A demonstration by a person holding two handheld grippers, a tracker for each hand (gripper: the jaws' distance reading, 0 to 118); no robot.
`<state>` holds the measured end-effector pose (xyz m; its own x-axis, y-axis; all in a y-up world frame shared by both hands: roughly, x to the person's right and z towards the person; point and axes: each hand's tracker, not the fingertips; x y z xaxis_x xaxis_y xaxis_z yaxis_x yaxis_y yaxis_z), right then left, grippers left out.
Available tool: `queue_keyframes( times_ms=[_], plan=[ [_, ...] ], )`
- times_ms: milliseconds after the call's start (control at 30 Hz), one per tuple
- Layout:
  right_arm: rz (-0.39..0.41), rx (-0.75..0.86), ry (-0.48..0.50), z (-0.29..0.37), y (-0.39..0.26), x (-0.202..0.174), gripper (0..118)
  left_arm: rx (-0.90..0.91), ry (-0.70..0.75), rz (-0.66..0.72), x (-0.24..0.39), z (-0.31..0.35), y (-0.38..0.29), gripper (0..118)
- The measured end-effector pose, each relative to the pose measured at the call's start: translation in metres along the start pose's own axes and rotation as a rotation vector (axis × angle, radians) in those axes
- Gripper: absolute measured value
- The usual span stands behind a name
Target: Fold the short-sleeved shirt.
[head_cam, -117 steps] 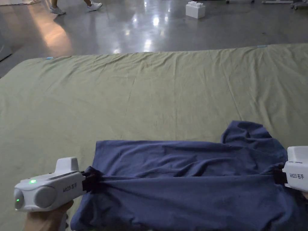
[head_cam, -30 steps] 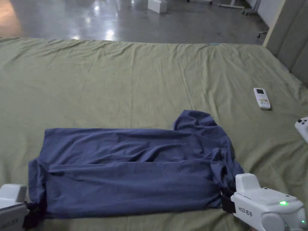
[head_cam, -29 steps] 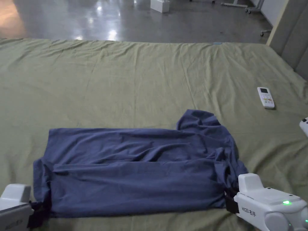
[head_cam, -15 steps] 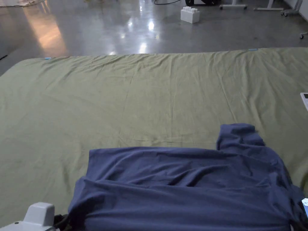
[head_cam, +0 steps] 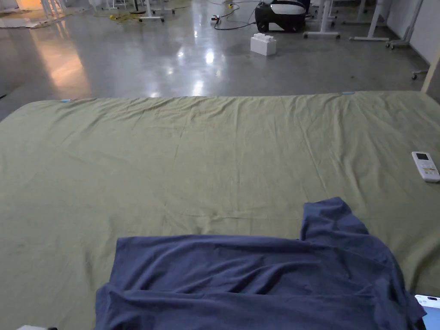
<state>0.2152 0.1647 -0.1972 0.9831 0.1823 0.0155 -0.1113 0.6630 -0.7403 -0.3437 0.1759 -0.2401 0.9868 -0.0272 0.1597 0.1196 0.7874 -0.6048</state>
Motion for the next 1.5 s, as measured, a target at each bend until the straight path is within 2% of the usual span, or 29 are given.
queue_keyframes(
  times_ms=[33,67,267,333,467,567,733,767,800,833,867,933,967,1033,1233,1367,1500],
  plan=[
    [-0.032,0.033,0.006,0.010,0.004,0.003,62,0.049,0.008,0.017,0.002,0.012,0.010,80],
    [-0.062,0.085,0.018,0.022,0.008,0.005,60,0.111,0.017,0.039,0.005,0.025,0.020,81],
    [-0.191,0.438,0.111,0.096,0.031,0.006,61,0.404,-0.001,0.050,0.045,0.101,0.066,81],
    [-0.204,0.530,0.147,0.114,0.036,0.004,61,0.473,-0.026,0.024,0.060,0.119,0.073,81],
    [-0.151,0.626,0.158,0.137,0.045,-0.006,64,0.537,-0.030,-0.018,0.082,0.140,0.081,81],
    [-0.103,0.647,0.151,0.146,0.046,-0.016,64,0.557,-0.018,-0.035,0.088,0.146,0.081,81],
    [-0.067,0.651,0.162,0.146,0.044,-0.028,60,0.563,-0.060,-0.015,0.093,0.154,0.081,80],
    [-0.066,0.644,0.164,0.145,0.043,-0.029,54,0.561,-0.067,-0.014,0.095,0.155,0.081,78],
    [-0.050,0.650,0.170,0.146,0.043,-0.030,43,0.558,-0.065,-0.018,0.095,0.154,0.079,72],
    [-0.052,0.641,0.180,0.145,0.043,-0.031,27,0.557,-0.061,-0.023,0.096,0.154,0.078,63],
    [-0.055,0.639,0.180,0.144,0.043,-0.033,11,0.558,-0.057,-0.028,0.097,0.154,0.077,46],
    [-0.044,0.645,0.181,0.143,0.043,-0.033,8,0.531,-0.083,-0.034,0.098,0.153,0.079,15],
    [-0.043,0.638,0.184,0.143,0.045,-0.033,3,0.521,-0.091,-0.037,0.100,0.152,0.079,4],
    [-0.036,0.641,0.187,0.143,0.046,-0.035,0,0.507,-0.096,-0.064,0.101,0.149,0.080,0],
    [-0.057,0.627,0.202,0.135,0.049,-0.033,0,0.449,-0.072,-0.068,0.095,0.131,0.085,0],
    [-0.097,0.578,0.226,0.118,0.045,-0.027,0,0.321,-0.157,0.123,0.063,0.082,0.095,0],
    [-0.119,0.516,0.224,0.101,0.040,-0.025,0,0.179,-0.131,0.132,0.037,0.011,0.108,0]
  ],
)
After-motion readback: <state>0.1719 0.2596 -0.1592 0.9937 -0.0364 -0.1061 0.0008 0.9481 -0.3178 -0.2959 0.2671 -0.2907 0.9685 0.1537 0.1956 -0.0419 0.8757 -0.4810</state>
